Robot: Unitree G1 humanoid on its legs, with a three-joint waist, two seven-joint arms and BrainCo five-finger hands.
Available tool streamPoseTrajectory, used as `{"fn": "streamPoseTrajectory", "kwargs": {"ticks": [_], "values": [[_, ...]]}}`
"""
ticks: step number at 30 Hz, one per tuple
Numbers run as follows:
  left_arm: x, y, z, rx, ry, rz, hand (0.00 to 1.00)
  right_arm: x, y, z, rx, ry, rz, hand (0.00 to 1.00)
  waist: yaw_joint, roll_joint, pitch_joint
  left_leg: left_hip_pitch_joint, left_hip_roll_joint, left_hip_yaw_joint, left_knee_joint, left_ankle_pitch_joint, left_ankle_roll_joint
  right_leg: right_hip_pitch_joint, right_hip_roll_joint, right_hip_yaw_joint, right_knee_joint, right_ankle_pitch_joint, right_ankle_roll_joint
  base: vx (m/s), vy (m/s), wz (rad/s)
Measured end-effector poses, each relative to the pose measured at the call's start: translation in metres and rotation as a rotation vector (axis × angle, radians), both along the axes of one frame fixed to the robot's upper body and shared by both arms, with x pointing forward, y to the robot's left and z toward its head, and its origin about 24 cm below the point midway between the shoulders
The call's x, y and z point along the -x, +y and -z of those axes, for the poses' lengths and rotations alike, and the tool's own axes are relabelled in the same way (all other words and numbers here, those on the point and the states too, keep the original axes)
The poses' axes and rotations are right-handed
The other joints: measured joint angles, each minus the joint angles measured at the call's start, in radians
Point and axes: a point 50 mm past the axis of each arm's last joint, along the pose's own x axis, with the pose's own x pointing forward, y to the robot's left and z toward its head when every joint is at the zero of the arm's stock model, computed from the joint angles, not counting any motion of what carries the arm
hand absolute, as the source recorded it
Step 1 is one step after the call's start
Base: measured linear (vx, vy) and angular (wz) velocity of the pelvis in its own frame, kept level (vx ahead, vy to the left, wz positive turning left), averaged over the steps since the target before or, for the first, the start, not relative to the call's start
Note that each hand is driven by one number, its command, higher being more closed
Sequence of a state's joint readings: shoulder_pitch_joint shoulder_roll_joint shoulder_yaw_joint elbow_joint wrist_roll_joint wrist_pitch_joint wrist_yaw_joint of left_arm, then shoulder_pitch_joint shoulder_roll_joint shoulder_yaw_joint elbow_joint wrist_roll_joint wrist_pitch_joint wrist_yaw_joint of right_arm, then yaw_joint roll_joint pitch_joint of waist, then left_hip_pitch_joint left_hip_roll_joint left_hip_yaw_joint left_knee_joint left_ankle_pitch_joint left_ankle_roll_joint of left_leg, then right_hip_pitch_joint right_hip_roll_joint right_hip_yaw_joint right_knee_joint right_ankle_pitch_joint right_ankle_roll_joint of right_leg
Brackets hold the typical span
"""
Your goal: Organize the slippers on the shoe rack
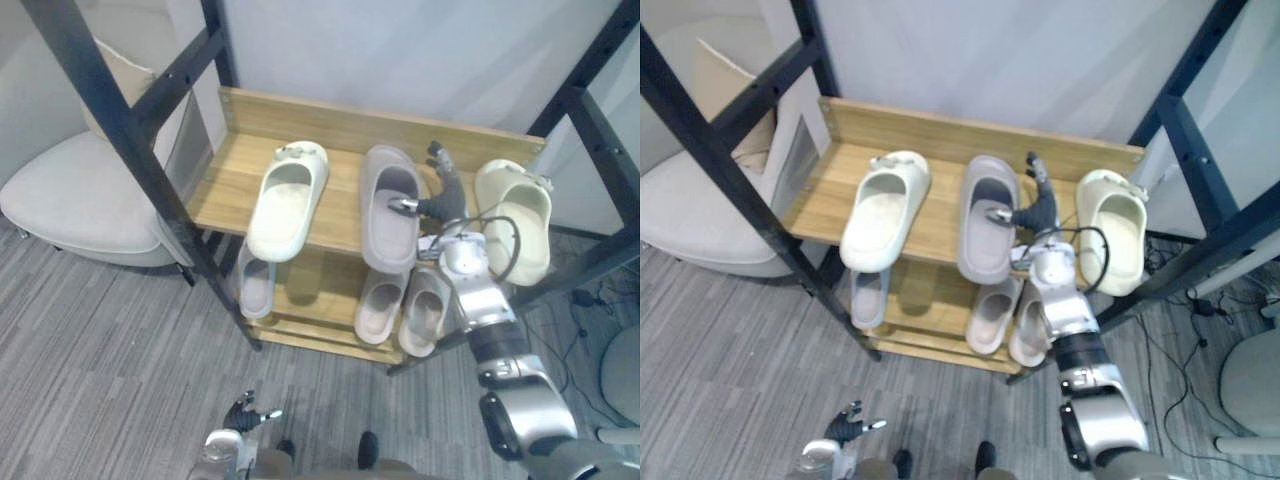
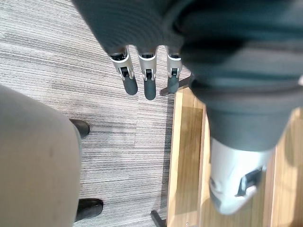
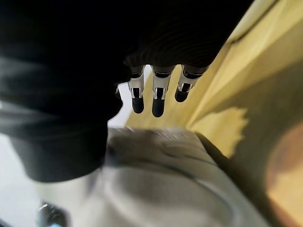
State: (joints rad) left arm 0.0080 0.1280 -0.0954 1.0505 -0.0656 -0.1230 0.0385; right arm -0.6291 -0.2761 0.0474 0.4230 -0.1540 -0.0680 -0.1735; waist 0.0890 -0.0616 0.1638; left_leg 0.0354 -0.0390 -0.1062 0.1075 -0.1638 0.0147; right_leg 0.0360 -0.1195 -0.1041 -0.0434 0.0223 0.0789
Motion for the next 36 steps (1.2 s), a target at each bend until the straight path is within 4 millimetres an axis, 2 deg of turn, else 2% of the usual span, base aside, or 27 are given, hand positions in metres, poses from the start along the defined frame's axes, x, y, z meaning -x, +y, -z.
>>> {"fn": "streamPoseTrajectory", "kwargs": {"ticks": [9, 16, 25, 30, 32, 36], "values": [[0.000, 0.001, 0.000, 0.002, -0.002, -0.009, 0.00, -0.004, 0.003, -0.005, -0.066, -0.010, -0.048, 1.00, 0.001, -0.005, 0.003, 0.002, 0.001, -0.004, 0.000, 0.000, 0.000, 0.003, 0.001, -0.003, 0.000, 0.001, -0.001, 0.00, -0.001, 0.01], [-0.003, 0.003, -0.001, -0.001, -0.009, -0.011, 0.00, 0.003, 0.001, -0.004, -0.101, -0.034, -0.075, 1.00, 0.001, -0.016, 0.026, 0.036, 0.004, -0.001, -0.011, 0.000, 0.000, 0.034, 0.003, -0.001, -0.005, 0.000, -0.001, -0.01, -0.009, -0.01], [-0.002, 0.003, -0.001, -0.010, -0.004, 0.004, 0.00, 0.037, 0.004, 0.001, -0.125, -0.097, -0.127, 1.00, -0.005, -0.015, 0.025, 0.054, 0.013, 0.017, -0.018, 0.000, 0.000, 0.035, 0.012, 0.016, 0.001, 0.000, -0.001, 0.00, -0.015, -0.07], [-0.002, 0.003, -0.001, -0.018, 0.002, 0.019, 0.00, 0.058, 0.023, -0.025, -0.150, -0.244, -0.218, 1.00, -0.014, -0.015, 0.024, 0.070, 0.015, 0.038, -0.018, 0.000, 0.000, 0.035, 0.008, 0.042, 0.008, 0.000, -0.001, -0.04, -0.013, -0.14], [0.001, 0.003, 0.000, -0.020, 0.008, 0.021, 0.00, 0.073, 0.036, -0.037, -0.146, -0.319, -0.306, 1.00, -0.029, -0.014, 0.018, 0.073, 0.016, 0.038, -0.017, 0.000, 0.000, 0.033, 0.007, 0.043, 0.020, -0.002, 0.000, -0.06, -0.018, 0.00], [0.004, 0.003, 0.001, -0.022, 0.017, 0.021, 0.00, 0.091, 0.057, -0.038, -0.158, -0.345, -0.453, 1.00, -0.032, -0.016, 0.007, 0.082, 0.010, 0.040, -0.015, 0.000, 0.000, 0.034, 0.000, 0.047, 0.039, -0.015, 0.010, -0.07, -0.020, -0.02]]}}
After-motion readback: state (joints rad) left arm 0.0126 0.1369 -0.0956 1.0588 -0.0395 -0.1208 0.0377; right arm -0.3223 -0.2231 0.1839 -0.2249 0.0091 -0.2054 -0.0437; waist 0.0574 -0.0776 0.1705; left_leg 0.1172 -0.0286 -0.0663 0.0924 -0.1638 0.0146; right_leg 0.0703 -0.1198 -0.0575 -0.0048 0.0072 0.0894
